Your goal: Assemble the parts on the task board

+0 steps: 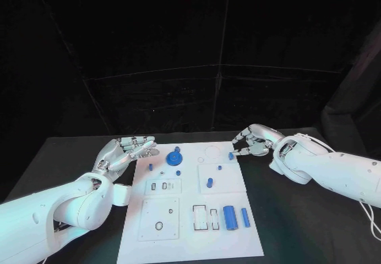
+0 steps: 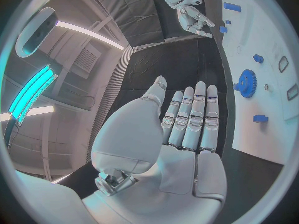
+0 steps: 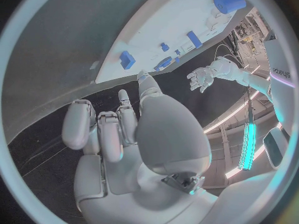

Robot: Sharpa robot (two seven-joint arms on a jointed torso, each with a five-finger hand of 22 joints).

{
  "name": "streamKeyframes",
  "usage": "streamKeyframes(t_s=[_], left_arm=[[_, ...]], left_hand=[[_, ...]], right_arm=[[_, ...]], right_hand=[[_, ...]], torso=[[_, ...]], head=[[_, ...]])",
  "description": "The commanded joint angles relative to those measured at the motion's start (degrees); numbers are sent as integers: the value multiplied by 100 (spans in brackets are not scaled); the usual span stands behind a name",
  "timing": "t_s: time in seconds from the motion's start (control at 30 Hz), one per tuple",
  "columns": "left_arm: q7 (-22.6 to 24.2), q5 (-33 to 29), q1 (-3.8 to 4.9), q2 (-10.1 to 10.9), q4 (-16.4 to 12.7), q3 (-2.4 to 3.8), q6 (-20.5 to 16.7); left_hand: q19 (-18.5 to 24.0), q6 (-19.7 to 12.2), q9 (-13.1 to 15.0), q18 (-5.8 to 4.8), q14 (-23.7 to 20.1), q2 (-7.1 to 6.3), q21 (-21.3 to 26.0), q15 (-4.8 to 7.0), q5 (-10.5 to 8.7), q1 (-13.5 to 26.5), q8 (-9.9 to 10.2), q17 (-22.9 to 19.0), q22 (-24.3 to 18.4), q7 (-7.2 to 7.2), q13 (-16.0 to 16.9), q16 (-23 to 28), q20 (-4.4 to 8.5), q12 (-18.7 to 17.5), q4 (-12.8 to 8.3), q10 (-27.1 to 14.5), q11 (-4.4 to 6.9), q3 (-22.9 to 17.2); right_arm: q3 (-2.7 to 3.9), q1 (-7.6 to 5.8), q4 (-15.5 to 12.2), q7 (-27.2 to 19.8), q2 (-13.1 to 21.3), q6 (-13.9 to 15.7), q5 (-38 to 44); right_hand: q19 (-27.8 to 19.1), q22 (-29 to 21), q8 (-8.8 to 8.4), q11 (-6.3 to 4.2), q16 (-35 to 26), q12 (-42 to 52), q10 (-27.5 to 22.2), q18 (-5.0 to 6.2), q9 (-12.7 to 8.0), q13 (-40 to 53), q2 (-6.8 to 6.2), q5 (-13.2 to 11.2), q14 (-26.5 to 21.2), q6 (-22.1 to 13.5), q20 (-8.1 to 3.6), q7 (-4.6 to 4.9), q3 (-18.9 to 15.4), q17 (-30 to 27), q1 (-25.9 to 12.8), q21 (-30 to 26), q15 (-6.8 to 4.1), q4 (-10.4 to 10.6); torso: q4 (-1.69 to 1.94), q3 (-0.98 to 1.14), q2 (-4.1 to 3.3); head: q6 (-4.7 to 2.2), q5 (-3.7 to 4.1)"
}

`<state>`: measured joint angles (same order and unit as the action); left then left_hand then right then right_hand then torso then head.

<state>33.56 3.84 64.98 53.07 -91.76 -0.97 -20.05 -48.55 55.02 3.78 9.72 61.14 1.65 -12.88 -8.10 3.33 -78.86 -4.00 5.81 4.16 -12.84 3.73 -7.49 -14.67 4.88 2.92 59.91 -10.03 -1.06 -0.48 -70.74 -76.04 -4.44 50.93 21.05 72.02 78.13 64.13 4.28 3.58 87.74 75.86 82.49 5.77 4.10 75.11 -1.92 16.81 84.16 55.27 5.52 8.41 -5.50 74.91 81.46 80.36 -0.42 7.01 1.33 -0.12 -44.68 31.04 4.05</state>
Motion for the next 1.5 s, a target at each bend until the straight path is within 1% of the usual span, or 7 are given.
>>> streamKeyframes(t_s=[0.03, 0.1, 0.53, 0.67, 1.0, 1.2, 1.5], left_arm=[[30, 37, 7, -14, 11, 3, 114], [29, 37, 6, -22, 27, 3, 118], [27, 37, 4, -44, 88, 2, 125], [24, 37, 4, -45, 94, 2, 124], [19, 37, 4, -47, 103, 2, 129], [4, 37, 4, -45, 122, 2, 133], [-5, 37, 3, -43, 134, 2, 131]], left_hand=[[-41, 40, -1, 94, 37, 48, 12, 8, -14, -5, 5, 8, -2, -6, 0, 4, -10, -32, -37, 30, -3, -10], [-42, 41, -1, 94, 38, 48, 12, 8, -14, -5, 5, 8, -2, -5, 0, 4, -9, -32, -37, 31, -2, -10], [-44, 43, -1, 93, 38, 49, 13, 9, -14, -4, 5, 8, -3, -4, 0, 6, -9, -32, -39, 34, -1, -10], [-44, 43, -1, 93, 38, 49, 13, 9, -14, -3, 5, 8, -3, -4, 0, 6, -8, -32, -40, 34, -1, -9], [-44, 43, -1, 93, 38, 49, 13, 9, -14, -3, 5, 8, -3, -4, 0, 6, -8, -32, -40, 34, -1, -9], [-46, 43, -2, 93, 38, 49, 13, 9, -13, -3, 6, 8, -3, -5, -1, 8, -7, -34, -43, 35, -1, -9], [-47, 43, -2, 92, 38, 50, 14, 9, -13, -4, 6, 8, -4, -6, -1, 10, -7, -35, -46, 35, -1, -9]], right_arm=[[0, 39, 83, -412, -32, -147, -88], [0, 73, 122, -441, -45, -177, -120], [1, 182, 301, -466, -147, -251, -205], [1, 189, 359, -449, -183, -267, -208], [1, 201, 533, -397, -321, -407, -158], [1, 209, 582, -379, -364, -517, -38], [1, 212, 610, -343, -385, -561, -2]], right_hand=[[-38, -3, -28, 4, -13, -27, -39, -83, -9, 262, 0, 2, 445, -26, 2, 31, -17, 874, 32, -39, -26, -19], [-38, -2, -30, 5, -12, -25, -37, -83, -10, 265, 5, 5, 446, -30, 3, 33, -27, 877, 22, -39, -24, -13], [-36, 2, -28, 8, -4, -18, -32, -82, -9, 271, 26, 25, 451, -29, 4, 34, -48, 901, 3, -38, -19, -1], [-33, 9, -21, 7, -1, -13, -28, -83, -6, 277, 75, 26, 454, -16, 3, 34, -40, 911, 36, -35, -19, -16], [-19, 37, 14, -7, 10, 12, -14, -87, 3, 304, 343, -420, 462, 136, -12, 28, 155, 949, 377, -23, -31, -252], [-15, 47, 13, -12, 16, 19, -12, -90, 0, 313, 347, -493, 466, 187, -14, 24, 228, 966, 481, -18, -36, -363], [-13, 50, 13, -10, 15, 24, -8, -90, 0, 318, 344, -510, 465, 198, -14, 26, 231, 966, 473, -17, -36, -368]], torso=[[3, -9, -8], [16, -14, -6], [18, -28, 0], [23, -36, 6], [13, -32, 4], [11, -32, 4], [12, -33, 4]], head=[[6, 20], [20, 36], [77, 43], [84, 45], [105, 37], [113, 32], [118, 37]])
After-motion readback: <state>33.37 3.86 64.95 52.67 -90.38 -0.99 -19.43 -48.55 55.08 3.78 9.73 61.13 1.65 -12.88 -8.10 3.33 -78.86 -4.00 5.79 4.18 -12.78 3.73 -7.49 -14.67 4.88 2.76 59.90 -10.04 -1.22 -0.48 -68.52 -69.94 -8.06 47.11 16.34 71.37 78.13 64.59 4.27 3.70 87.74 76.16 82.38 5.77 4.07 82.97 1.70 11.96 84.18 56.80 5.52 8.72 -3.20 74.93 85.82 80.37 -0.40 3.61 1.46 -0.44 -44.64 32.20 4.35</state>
